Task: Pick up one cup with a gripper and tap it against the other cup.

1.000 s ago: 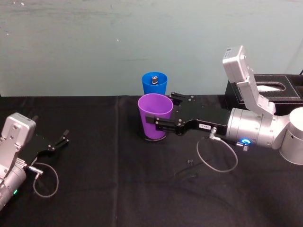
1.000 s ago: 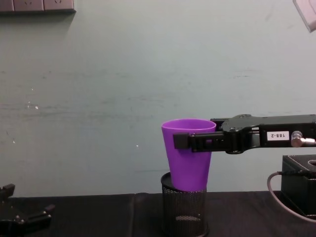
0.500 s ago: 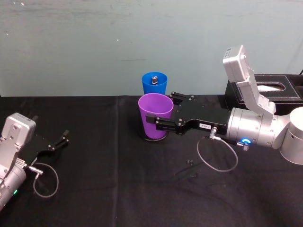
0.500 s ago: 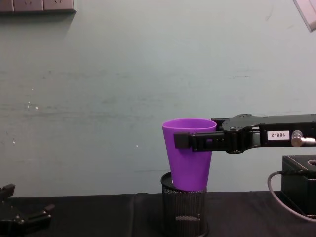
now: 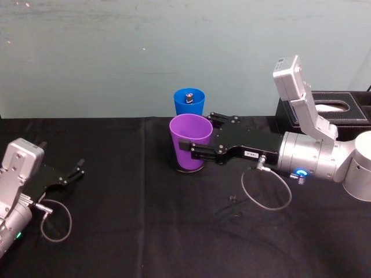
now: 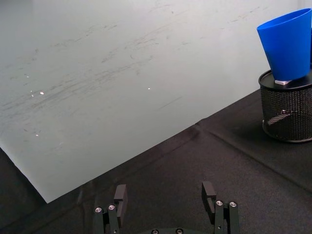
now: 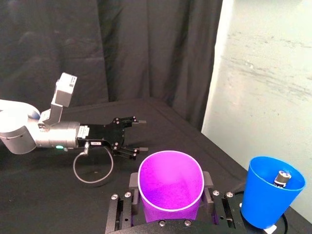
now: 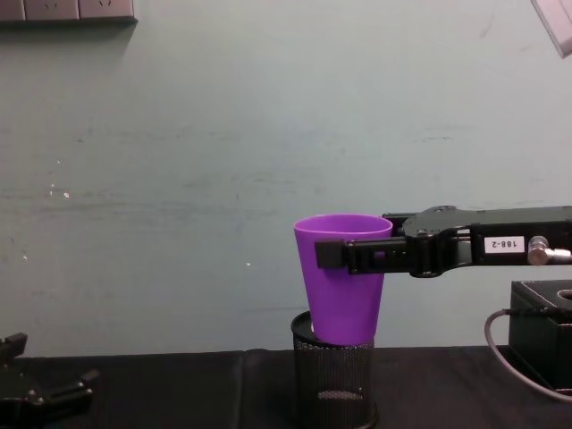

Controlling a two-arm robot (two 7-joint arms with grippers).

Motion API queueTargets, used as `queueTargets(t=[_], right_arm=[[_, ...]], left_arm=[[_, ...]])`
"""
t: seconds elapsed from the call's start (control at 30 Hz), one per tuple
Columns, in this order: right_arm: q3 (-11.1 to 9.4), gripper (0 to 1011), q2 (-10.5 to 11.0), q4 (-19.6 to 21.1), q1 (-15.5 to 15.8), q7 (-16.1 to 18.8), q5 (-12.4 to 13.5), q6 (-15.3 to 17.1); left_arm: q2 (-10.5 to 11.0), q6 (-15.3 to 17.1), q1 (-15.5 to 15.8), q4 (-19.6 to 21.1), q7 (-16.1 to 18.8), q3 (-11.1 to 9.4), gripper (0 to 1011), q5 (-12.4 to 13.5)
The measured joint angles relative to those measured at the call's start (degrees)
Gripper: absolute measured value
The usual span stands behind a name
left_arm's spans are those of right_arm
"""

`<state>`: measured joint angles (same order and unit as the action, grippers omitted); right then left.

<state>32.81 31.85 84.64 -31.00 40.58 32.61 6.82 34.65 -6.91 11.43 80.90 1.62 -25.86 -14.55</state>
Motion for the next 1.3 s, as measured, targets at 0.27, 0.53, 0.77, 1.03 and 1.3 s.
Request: queueTargets(t=[0.27,0.53,0.77,1.03,1.3], right_arm=[[-0.02,736,0.0,0.0,0.0,0.0,-0.01,-0.01],[-0.02,736,0.0,0.0,0.0,0.0,-0.01,-0.01],[-0.02,736,0.0,0.0,0.0,0.0,-0.01,-0.01],[-0.01,736,0.0,0.0,0.0,0.0,-0.01,-0.01],[-0.01,736,0.0,0.0,0.0,0.0,-0.01,-0.01]], left_arm=[[0.0,0.0,0.0,0.0,0.0,0.0,1000,0.0],[0.0,0.0,0.0,0.0,0.0,0.0,1000,0.0],[0.0,0.0,0.0,0.0,0.0,0.0,1000,0.0],[0.0,0.0,0.0,0.0,0.0,0.0,1000,0.0],[0.0,0.0,0.0,0.0,0.0,0.0,1000,0.0]])
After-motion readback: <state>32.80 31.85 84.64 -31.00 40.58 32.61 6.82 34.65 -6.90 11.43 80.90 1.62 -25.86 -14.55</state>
